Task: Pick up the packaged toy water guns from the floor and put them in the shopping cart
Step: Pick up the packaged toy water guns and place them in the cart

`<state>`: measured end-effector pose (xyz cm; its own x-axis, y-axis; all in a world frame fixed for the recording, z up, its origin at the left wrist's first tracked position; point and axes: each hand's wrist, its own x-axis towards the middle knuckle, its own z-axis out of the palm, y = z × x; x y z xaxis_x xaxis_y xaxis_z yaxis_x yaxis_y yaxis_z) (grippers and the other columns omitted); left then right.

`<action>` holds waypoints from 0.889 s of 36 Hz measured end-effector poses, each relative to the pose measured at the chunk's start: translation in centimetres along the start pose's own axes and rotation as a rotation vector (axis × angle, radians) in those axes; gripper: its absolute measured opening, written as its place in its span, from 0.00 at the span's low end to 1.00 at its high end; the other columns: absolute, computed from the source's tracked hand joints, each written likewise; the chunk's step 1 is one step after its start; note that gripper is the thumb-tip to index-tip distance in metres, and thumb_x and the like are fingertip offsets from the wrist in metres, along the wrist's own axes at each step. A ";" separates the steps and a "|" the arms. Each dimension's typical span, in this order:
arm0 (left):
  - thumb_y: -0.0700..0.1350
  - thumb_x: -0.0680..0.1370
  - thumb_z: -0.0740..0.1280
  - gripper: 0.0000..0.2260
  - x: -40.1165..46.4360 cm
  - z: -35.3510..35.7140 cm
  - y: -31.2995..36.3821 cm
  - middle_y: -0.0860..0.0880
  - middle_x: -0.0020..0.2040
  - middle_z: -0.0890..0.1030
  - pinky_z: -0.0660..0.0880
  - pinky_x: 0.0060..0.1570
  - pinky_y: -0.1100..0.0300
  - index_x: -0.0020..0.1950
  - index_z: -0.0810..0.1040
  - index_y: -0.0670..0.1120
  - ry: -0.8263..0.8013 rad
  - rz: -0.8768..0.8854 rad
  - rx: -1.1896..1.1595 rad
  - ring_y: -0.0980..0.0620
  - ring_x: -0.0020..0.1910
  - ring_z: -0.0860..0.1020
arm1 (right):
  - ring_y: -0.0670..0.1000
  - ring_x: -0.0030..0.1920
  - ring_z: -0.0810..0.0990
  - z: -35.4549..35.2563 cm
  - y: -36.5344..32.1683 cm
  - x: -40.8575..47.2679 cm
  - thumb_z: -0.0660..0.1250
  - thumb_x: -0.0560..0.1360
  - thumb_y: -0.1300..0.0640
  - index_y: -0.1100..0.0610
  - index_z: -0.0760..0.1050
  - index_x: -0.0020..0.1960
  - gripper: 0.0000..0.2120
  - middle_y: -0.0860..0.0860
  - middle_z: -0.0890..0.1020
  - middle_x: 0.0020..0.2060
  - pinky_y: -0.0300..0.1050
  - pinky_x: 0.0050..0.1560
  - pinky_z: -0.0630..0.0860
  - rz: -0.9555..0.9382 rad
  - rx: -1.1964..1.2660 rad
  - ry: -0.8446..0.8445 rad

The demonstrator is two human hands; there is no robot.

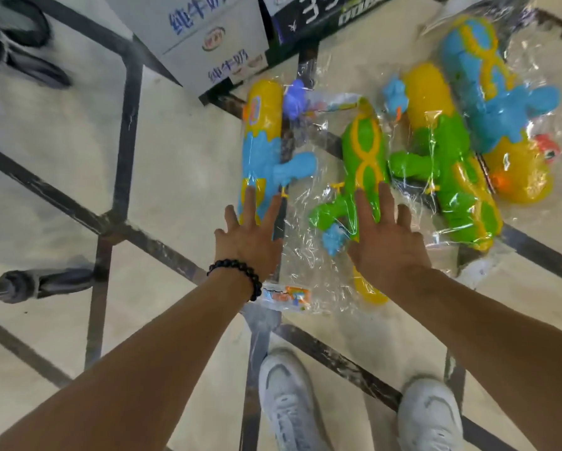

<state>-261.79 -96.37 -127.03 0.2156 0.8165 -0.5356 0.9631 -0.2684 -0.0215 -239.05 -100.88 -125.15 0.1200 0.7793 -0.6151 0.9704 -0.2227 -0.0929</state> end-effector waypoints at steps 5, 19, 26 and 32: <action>0.58 0.80 0.64 0.38 2.5 3.1 0.3 0.49 0.82 0.36 0.78 0.53 0.39 0.80 0.41 0.64 0.077 -0.021 -0.130 0.35 0.72 0.61 | 0.70 0.75 0.60 2.8 0.0 2.8 0.66 0.78 0.48 0.48 0.33 0.82 0.48 0.55 0.34 0.80 0.65 0.53 0.79 -0.001 0.092 0.089; 0.57 0.78 0.67 0.35 1.1 1.7 -0.5 0.53 0.82 0.39 0.79 0.52 0.42 0.80 0.51 0.64 0.117 -0.017 -0.305 0.36 0.64 0.66 | 0.69 0.70 0.65 3.1 2.2 2.1 0.72 0.76 0.52 0.38 0.35 0.81 0.52 0.49 0.39 0.81 0.67 0.60 0.75 -0.015 0.370 0.132; 0.52 0.77 0.67 0.37 -7.4 -3.3 0.3 0.51 0.82 0.45 0.76 0.53 0.39 0.82 0.51 0.60 0.115 -0.018 -0.362 0.32 0.60 0.69 | 0.68 0.68 0.66 -0.8 3.2 -6.2 0.72 0.74 0.53 0.40 0.38 0.82 0.52 0.49 0.42 0.81 0.66 0.58 0.76 -0.029 0.318 0.123; 0.54 0.76 0.68 0.37 -15.8 -10.5 1.0 0.53 0.82 0.47 0.79 0.46 0.41 0.81 0.53 0.61 0.135 -0.026 -0.360 0.36 0.65 0.69 | 0.69 0.68 0.67 -6.9 4.3 -14.4 0.72 0.74 0.51 0.43 0.42 0.83 0.49 0.51 0.44 0.82 0.67 0.53 0.78 -0.023 0.247 0.118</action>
<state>-262.56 -104.18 -109.71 0.1867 0.8870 -0.4223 0.9583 -0.0697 0.2772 -235.20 -109.06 -111.28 0.1364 0.8455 -0.5162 0.8946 -0.3289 -0.3024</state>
